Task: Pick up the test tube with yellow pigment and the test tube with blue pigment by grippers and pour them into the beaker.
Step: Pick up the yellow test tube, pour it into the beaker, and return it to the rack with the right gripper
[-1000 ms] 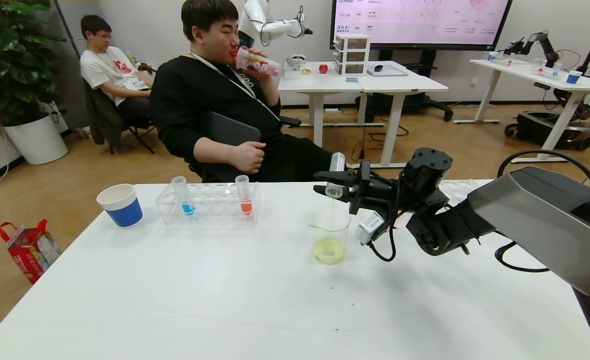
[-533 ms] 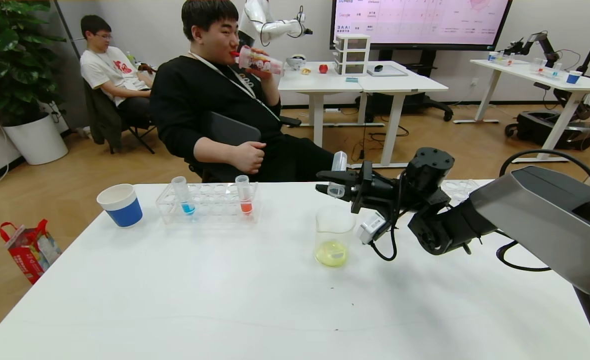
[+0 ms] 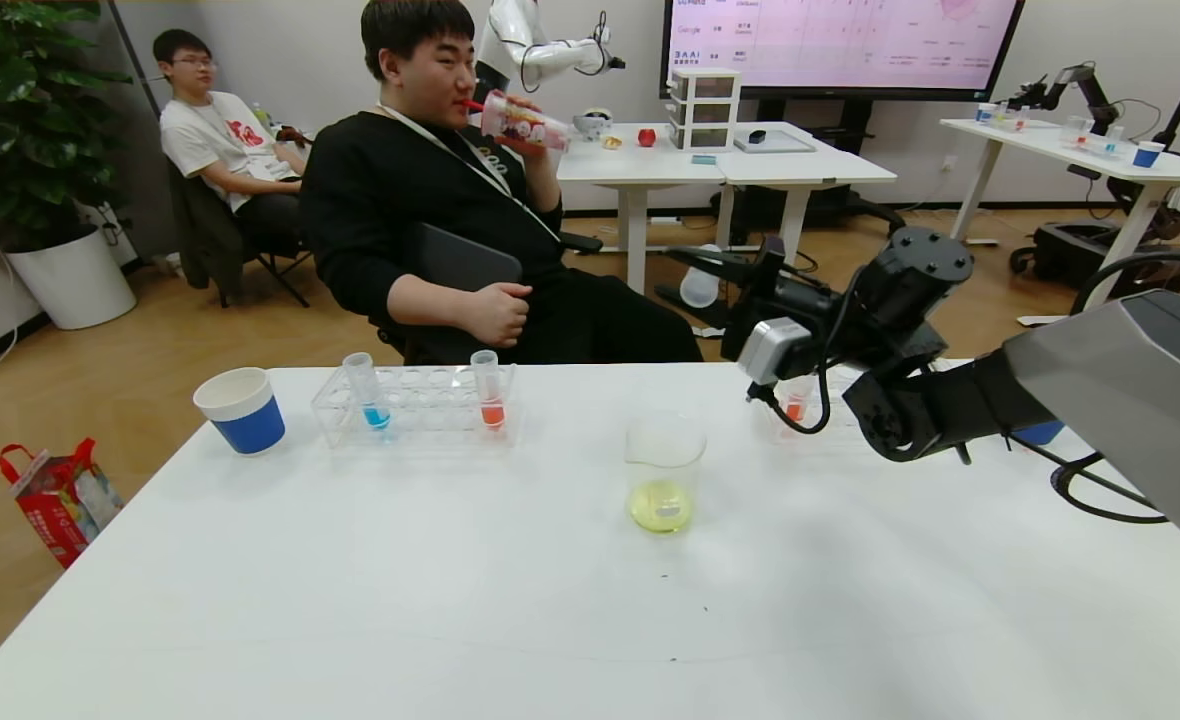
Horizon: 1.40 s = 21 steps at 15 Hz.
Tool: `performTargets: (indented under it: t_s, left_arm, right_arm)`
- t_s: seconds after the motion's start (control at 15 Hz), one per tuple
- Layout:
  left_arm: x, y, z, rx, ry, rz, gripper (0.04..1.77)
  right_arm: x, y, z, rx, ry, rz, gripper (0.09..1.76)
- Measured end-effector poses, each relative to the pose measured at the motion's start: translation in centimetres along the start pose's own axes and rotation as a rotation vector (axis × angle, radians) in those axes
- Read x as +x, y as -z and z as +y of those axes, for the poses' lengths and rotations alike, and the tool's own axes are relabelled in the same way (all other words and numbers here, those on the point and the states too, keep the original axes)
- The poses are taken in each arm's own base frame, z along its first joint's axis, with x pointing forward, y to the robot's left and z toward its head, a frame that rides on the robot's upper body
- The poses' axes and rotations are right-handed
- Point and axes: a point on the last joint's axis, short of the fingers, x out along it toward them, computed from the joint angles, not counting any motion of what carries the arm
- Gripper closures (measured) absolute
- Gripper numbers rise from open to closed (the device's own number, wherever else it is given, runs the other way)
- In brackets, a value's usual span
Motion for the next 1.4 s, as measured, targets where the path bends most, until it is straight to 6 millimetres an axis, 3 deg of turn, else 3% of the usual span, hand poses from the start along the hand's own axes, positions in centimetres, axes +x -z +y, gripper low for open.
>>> performTargets:
  t_s: [0.2,0.4,0.73,1.13,1.4]
  left_arm:
    - [0.0,0.0,0.0,0.000,0.000,0.000,0.06]
    - [0.0,0.0,0.0,0.000,0.000,0.000,0.06]
    - [0.0,0.0,0.0,0.000,0.000,0.000,0.06]
    - [0.0,0.0,0.0,0.000,0.000,0.000,0.06]
    - [0.0,0.0,0.0,0.000,0.000,0.000,0.06]
  right_arm:
    - [-1.8,0.2,-1.7,0.179,0.125,0.103,1.33]
    - [-3.8,0.1,-1.4,0.462,0.339,0.287,1.33]
    - [-7.3,0.4,-1.0,0.729,0.475,0.465,1.33]
    - [-11.5,-2.1,-1.0,1.156,0.544,0.799,1.33]
    - [-13.8,-3.3,-3.5,1.242,0.628,0.836,1.33]
